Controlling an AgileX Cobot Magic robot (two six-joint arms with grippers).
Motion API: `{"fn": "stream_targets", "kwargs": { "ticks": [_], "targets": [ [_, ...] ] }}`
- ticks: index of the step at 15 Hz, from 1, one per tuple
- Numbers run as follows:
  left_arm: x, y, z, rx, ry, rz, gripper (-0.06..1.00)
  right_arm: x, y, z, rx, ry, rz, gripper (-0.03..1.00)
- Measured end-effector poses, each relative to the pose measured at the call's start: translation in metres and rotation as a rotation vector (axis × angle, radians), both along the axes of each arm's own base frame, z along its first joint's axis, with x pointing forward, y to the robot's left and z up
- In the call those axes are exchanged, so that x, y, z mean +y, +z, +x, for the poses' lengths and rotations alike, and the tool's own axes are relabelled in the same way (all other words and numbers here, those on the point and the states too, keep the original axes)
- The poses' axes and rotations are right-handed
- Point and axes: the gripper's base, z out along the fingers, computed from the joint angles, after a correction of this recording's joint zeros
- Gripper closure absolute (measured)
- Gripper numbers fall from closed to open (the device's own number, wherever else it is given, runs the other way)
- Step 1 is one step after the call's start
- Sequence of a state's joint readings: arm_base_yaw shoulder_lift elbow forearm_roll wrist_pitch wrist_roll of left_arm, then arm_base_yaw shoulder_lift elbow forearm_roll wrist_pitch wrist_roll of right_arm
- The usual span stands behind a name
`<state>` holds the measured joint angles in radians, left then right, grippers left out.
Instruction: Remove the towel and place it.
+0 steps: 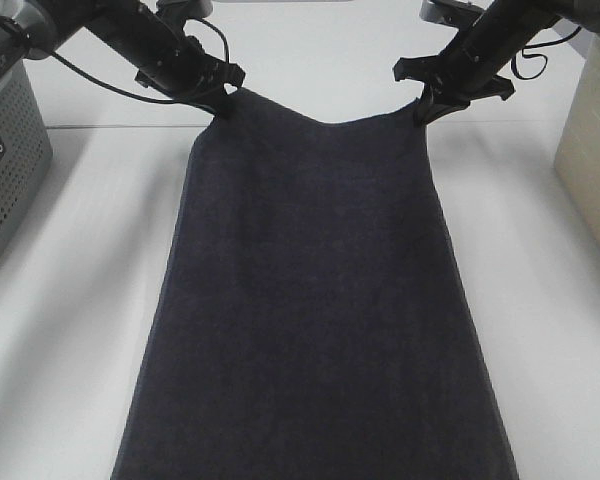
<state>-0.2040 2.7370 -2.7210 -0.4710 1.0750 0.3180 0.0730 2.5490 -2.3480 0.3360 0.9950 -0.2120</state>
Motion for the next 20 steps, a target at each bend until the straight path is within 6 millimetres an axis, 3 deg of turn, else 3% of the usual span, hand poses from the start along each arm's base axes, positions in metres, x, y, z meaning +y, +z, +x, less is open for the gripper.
{"fn": "stream_targets", "kwargs": {
  "ticks": [10, 15, 20],
  "targets": [
    [0.006, 0.010, 0.018, -0.223, 0.089, 0.019, 0.94, 0.004, 0.016, 0.024, -0.336, 0.018, 0.037, 0.96],
    [0.008, 0.013, 0.022, -0.281, 0.109, 0.031, 0.94, 0.015, 0.020, 0.027, -0.413, 0.062, 0.038, 0.96],
    [0.009, -0.006, 0.026, -0.289, 0.106, 0.068, 0.94, 0.015, -0.011, 0.033, -0.399, 0.041, 0.030, 0.96]
  ]
}}
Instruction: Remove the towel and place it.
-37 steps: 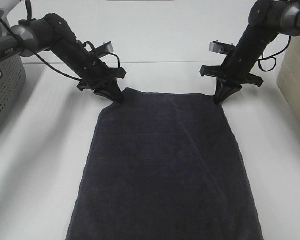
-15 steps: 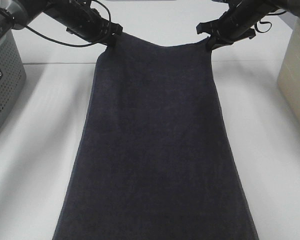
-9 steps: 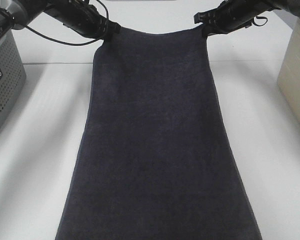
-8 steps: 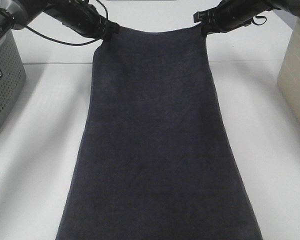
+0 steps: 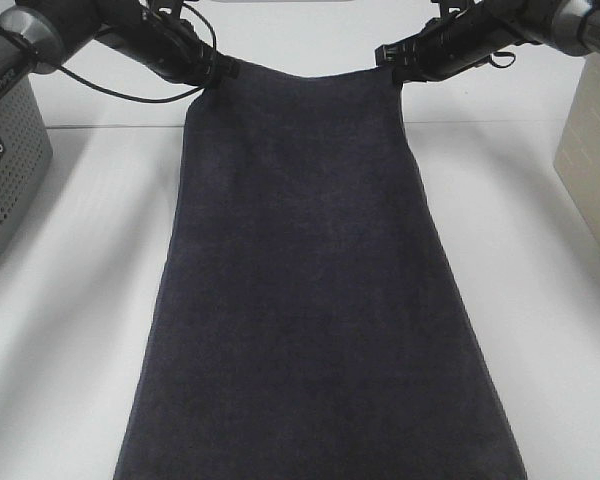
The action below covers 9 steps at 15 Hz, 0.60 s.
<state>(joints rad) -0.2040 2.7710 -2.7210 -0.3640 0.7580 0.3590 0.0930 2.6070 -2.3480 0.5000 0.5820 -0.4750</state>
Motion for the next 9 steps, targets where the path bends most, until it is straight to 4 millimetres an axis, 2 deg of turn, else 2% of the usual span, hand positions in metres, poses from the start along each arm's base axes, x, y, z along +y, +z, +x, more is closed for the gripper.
{"fn": "stream_targets", "kwargs": {
  "ticks": [9],
  "targets": [
    [0.002, -0.042, 0.010, -0.038, 0.046, -0.002, 0.94, -0.002, -0.034, 0.007, -0.023, -0.025, -0.017, 0.96]
  ]
}}
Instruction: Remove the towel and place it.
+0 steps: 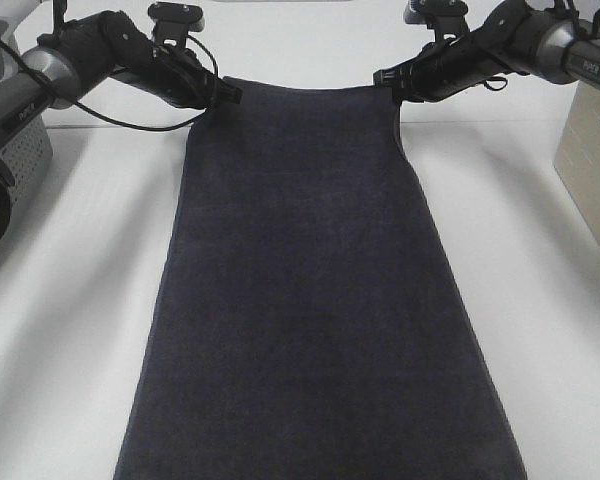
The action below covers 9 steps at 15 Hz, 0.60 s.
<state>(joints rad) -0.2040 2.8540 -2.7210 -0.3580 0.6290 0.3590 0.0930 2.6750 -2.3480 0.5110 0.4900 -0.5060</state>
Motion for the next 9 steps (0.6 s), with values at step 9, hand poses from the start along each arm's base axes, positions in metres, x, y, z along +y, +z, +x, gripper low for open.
{"fn": "stream_targets", "kwargs": {
  "ticks": [9],
  "targets": [
    [0.001, -0.026, 0.004, -0.020, 0.026, -0.001, 0.81, 0.000, -0.013, 0.001, 0.001, 0.002, -0.005, 0.81]
  ]
}}
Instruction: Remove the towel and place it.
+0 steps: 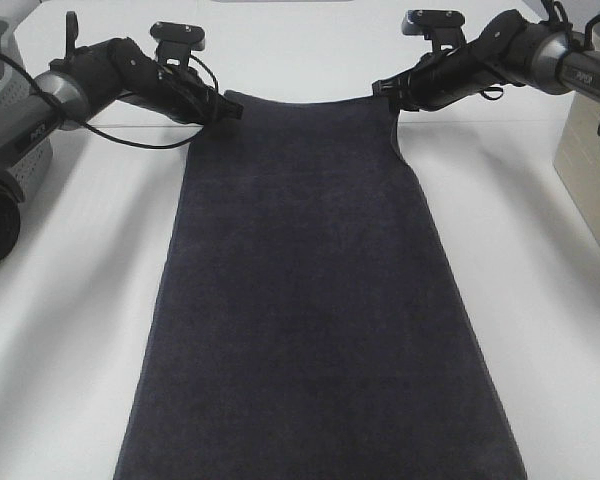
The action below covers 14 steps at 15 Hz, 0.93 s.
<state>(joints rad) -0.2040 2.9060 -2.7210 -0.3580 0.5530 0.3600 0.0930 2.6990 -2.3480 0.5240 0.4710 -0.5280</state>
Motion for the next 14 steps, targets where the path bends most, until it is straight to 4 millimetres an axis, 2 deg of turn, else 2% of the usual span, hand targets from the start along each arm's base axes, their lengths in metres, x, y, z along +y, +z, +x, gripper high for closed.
{"fn": "stream_targets", "kwargs": {
  "ticks": [1, 2, 3, 4, 5, 6, 8, 11, 12, 13, 14],
  "targets": [
    [0.000, 0.000, 0.001, -0.014, 0.006, -0.002, 0.71, 0.000, 0.000, 0.000, -0.001, -0.001, 0.000, 0.71],
    [0.001, 0.002, 0.002, -0.037, 0.016, -0.007, 0.58, 0.000, 0.000, 0.000, -0.002, -0.001, 0.000, 0.55],
    [0.001, 0.002, 0.004, -0.063, 0.030, -0.017, 0.42, 0.000, 0.000, 0.001, -0.006, -0.003, -0.002, 0.40],
    [0.002, 0.001, 0.005, -0.072, 0.039, -0.023, 0.29, -0.001, 0.000, 0.001, -0.008, -0.001, -0.011, 0.32],
    [0.002, 0.001, 0.005, -0.077, 0.042, -0.025, 0.18, -0.001, -0.001, 0.001, -0.009, 0.000, -0.018, 0.29],
    [0.002, 0.001, 0.005, -0.076, 0.043, -0.027, 0.13, -0.001, 0.000, 0.000, -0.009, 0.001, -0.020, 0.27],
    [0.001, 0.004, 0.004, -0.052, 0.030, -0.022, 0.11, 0.000, 0.005, -0.002, 0.017, 0.025, -0.026, 0.26],
    [-0.001, 0.023, -0.005, 0.042, -0.022, 0.004, 0.10, 0.002, 0.036, -0.012, 0.065, 0.080, -0.029, 0.25],
    [-0.001, 0.051, -0.014, 0.117, -0.049, 0.013, 0.10, 0.003, 0.063, -0.022, 0.121, 0.113, -0.032, 0.25],
    [0.000, 0.073, -0.023, 0.182, -0.045, 0.014, 0.10, 0.002, 0.081, -0.031, 0.175, 0.121, -0.038, 0.25],
    [0.005, 0.103, -0.037, 0.278, -0.013, 0.026, 0.10, 0.000, 0.114, -0.048, 0.255, 0.117, -0.052, 0.25]
  ]
}}
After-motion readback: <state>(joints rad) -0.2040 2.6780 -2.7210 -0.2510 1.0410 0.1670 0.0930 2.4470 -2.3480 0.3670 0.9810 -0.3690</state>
